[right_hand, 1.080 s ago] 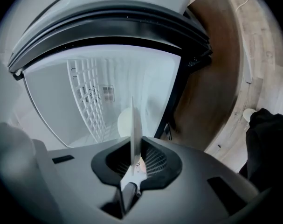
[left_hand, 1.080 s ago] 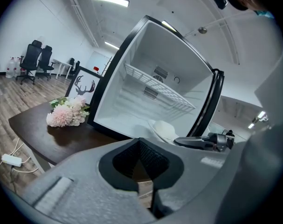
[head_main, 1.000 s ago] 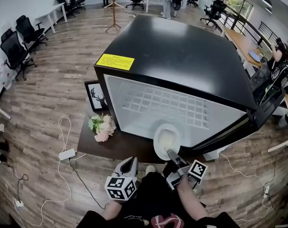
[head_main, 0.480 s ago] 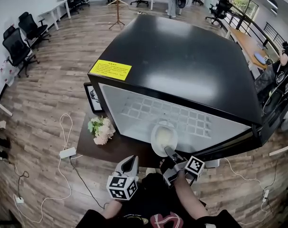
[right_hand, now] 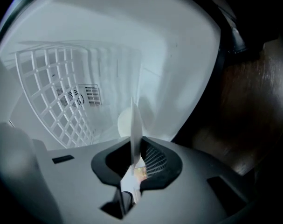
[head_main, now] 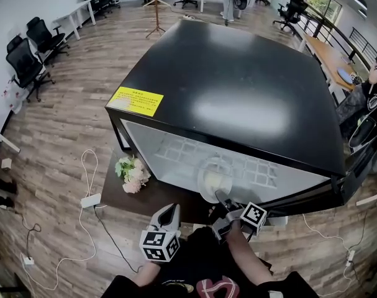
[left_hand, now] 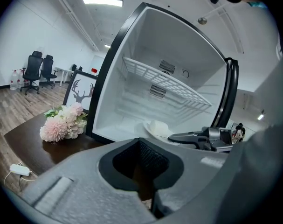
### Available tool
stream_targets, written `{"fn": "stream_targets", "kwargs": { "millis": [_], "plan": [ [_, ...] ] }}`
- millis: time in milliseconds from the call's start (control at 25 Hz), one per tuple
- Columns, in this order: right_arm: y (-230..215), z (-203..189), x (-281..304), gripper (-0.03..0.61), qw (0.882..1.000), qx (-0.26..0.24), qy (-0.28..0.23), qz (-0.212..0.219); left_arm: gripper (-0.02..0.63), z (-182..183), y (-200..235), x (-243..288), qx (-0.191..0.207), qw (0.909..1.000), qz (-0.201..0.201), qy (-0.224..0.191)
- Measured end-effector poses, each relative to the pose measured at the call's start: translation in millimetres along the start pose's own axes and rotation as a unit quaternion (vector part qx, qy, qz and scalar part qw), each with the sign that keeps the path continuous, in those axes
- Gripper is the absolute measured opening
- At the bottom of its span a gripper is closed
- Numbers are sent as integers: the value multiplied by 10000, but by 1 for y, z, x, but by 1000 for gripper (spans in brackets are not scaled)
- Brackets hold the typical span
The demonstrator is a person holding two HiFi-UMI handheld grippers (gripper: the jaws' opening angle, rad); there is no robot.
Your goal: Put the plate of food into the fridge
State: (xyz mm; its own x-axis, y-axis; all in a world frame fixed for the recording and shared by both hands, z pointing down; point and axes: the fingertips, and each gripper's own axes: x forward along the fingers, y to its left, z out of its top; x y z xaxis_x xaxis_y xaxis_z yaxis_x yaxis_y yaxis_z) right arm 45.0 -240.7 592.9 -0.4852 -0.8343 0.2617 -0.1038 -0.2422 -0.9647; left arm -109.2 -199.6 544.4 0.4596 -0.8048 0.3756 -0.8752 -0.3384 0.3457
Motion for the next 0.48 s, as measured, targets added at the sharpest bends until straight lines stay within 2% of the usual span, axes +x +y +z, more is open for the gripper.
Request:
{"fn": "stream_targets", "kwargs": {
  "millis": [480],
  "plan": [
    [5,2,23,49,9999,104,-88,16,7,4,11,6,-71,9997,210,-30]
  ]
}}
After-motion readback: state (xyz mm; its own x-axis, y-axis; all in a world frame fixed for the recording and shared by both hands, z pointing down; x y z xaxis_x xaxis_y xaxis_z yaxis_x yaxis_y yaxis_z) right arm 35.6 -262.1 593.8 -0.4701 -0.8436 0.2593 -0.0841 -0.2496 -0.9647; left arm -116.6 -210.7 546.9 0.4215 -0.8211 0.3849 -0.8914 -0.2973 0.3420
